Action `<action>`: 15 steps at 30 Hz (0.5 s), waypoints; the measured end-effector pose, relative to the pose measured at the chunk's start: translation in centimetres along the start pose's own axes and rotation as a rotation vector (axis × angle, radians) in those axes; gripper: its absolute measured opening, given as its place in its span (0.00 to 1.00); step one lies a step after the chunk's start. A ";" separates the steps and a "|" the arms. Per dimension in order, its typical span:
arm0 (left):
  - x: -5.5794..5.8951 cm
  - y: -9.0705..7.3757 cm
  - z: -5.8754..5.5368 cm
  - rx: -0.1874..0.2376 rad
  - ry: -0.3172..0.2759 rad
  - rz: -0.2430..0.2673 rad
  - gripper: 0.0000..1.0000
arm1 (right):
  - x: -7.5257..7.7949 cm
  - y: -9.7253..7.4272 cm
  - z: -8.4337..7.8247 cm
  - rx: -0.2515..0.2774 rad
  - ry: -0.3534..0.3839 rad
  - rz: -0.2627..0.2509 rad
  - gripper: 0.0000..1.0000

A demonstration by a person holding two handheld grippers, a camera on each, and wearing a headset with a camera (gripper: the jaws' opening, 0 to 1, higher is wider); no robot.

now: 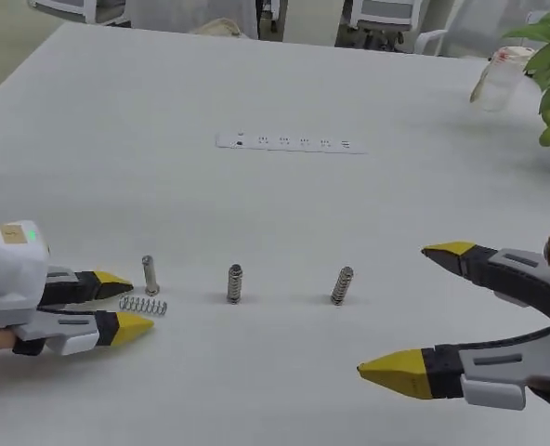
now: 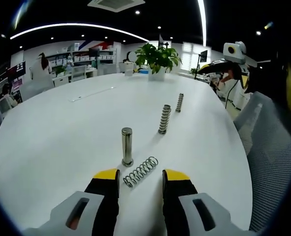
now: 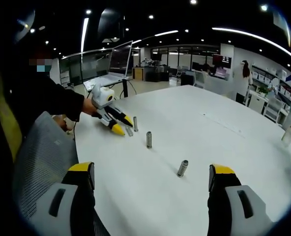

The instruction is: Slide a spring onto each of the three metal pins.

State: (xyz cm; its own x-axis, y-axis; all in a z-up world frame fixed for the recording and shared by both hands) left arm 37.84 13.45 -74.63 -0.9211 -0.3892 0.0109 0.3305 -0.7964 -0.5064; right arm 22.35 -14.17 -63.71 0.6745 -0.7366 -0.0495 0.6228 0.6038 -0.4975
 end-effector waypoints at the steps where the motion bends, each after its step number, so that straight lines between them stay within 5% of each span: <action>1: 0.0 0.0 -0.1 -0.003 0.002 0.002 0.27 | 0.0 0.0 0.0 -0.001 -0.001 0.000 0.95; 15: 0.1 -0.7 -0.8 -0.024 0.002 0.026 0.15 | 0.0 0.2 0.1 0.006 -0.005 0.008 0.94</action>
Point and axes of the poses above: the centre of the closed fingertips' face, and the gripper's own axes: y roughly forward along the fingers, x roughly to its right, z roughly out of its top, the point moved 6 cm from there along -y, roughly backward along the fingers, and after that the axes turned 5 degrees about z, right-handed, at the moved point
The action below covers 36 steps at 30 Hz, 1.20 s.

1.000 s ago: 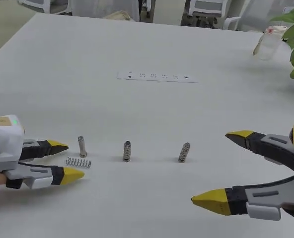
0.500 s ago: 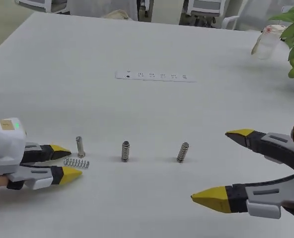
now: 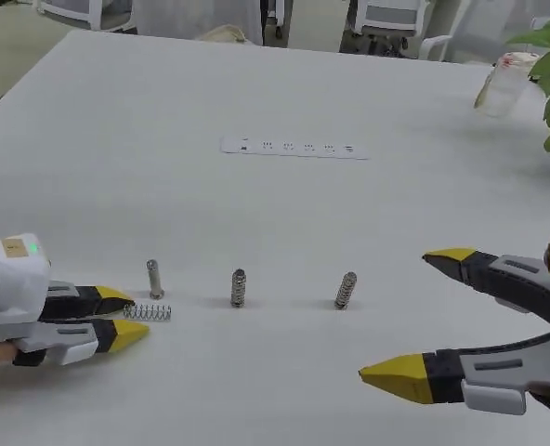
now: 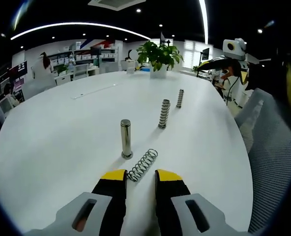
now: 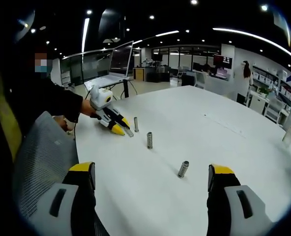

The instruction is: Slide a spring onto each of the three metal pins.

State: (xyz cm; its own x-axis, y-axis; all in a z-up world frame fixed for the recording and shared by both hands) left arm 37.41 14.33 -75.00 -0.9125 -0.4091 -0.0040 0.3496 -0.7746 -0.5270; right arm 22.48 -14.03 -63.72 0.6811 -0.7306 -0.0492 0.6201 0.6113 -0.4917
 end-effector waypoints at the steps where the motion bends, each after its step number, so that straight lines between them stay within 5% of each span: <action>1: 0.0 -0.1 0.0 0.000 -0.001 0.005 0.14 | 0.0 0.0 0.0 0.000 0.000 0.000 0.94; 12: 0.5 -0.3 -0.2 0.006 0.011 0.008 0.04 | -0.2 0.0 0.1 0.002 -0.001 0.006 0.93; 36: 0.9 0.5 0.0 0.025 0.055 0.013 0.03 | -0.2 0.2 0.0 -0.002 0.001 0.008 0.91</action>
Point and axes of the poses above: the centre of the closed fingertips' face, and the gripper's own axes: y roughly forward along the fingers, x roughly to its right, z roughly out of its top, the point moved 6 cm from there along -y, roughly backward along the fingers, and after that the axes turned 5 degrees about z, right-handed, at the moved point
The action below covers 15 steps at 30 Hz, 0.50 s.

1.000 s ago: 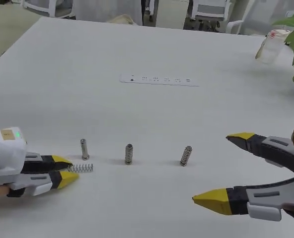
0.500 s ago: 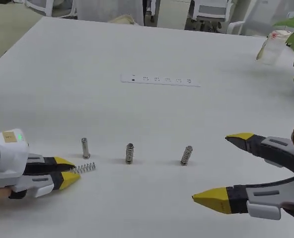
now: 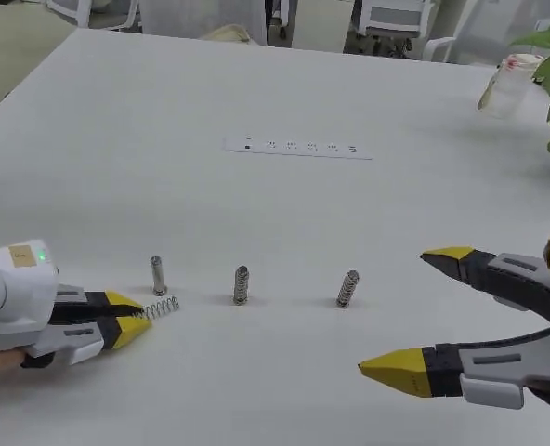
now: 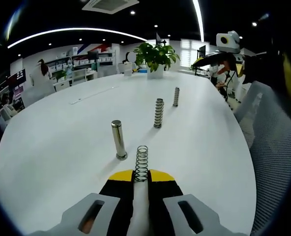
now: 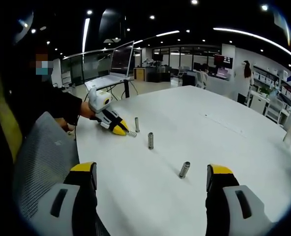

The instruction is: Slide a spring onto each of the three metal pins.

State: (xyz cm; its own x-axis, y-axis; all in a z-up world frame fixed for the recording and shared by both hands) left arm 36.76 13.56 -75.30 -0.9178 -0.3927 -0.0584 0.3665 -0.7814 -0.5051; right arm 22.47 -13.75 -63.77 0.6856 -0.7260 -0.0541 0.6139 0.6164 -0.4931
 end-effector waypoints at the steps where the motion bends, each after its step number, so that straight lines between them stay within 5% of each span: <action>1: 0.0 -0.1 0.0 0.001 -0.001 -0.001 0.03 | 0.0 0.0 0.0 0.002 0.000 0.001 0.91; 15: 0.9 -1.2 0.0 0.019 -0.006 -0.008 0.02 | -0.2 0.2 0.3 0.006 -0.013 0.012 0.90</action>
Point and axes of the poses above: the centre of the closed fingertips' face, and the gripper's own axes: y roughly forward along the fingers, x roughly to its right, z roughly out of its top, the point moved 6 cm from there along -y, roughly backward along the fingers, and after that the axes turned 5 degrees about z, right-handed, at the moved point
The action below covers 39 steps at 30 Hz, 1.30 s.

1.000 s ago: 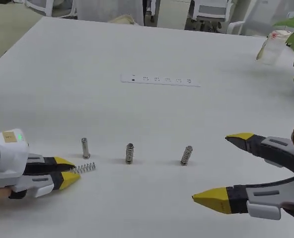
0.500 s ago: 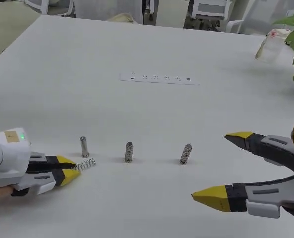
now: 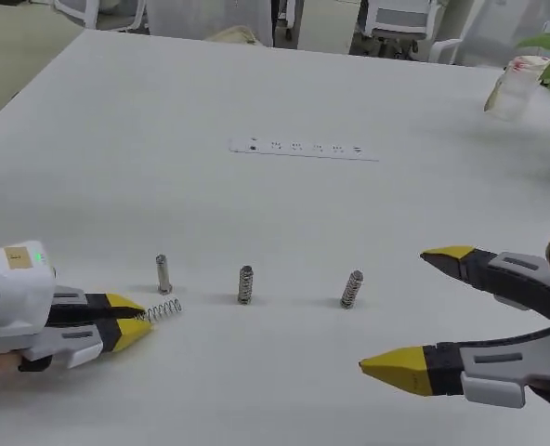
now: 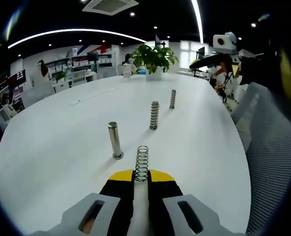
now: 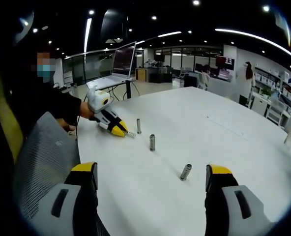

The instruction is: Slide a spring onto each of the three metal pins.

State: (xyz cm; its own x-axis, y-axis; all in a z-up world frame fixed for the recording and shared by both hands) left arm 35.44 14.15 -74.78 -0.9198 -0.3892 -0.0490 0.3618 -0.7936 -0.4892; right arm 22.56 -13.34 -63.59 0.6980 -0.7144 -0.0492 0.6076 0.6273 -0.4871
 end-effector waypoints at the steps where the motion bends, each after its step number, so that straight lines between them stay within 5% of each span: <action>1: 0.1 -0.1 0.0 0.001 0.000 0.000 0.02 | 0.0 0.0 0.0 0.001 -0.001 0.001 0.89; 39: 4.8 -4.0 3.8 0.115 0.065 -0.047 0.02 | -2.0 4.4 3.5 -0.012 -0.118 0.186 0.78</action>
State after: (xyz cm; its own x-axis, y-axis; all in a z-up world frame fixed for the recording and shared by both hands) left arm 30.16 13.70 -69.69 -0.9427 -0.3224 -0.0861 0.3297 -0.8602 -0.3891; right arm 25.14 -8.05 -62.54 0.8378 -0.5447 -0.0373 0.4599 0.7409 -0.4895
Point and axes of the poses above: the centre of the closed fingertips' face, and the gripper's own axes: y roughly forward along the fingers, x roughly to its right, z roughly out of its top, the point moved 6 cm from there along -y, roughly backward along the fingers, and after that the axes turned 5 degrees about z, right-handed, at the moved point
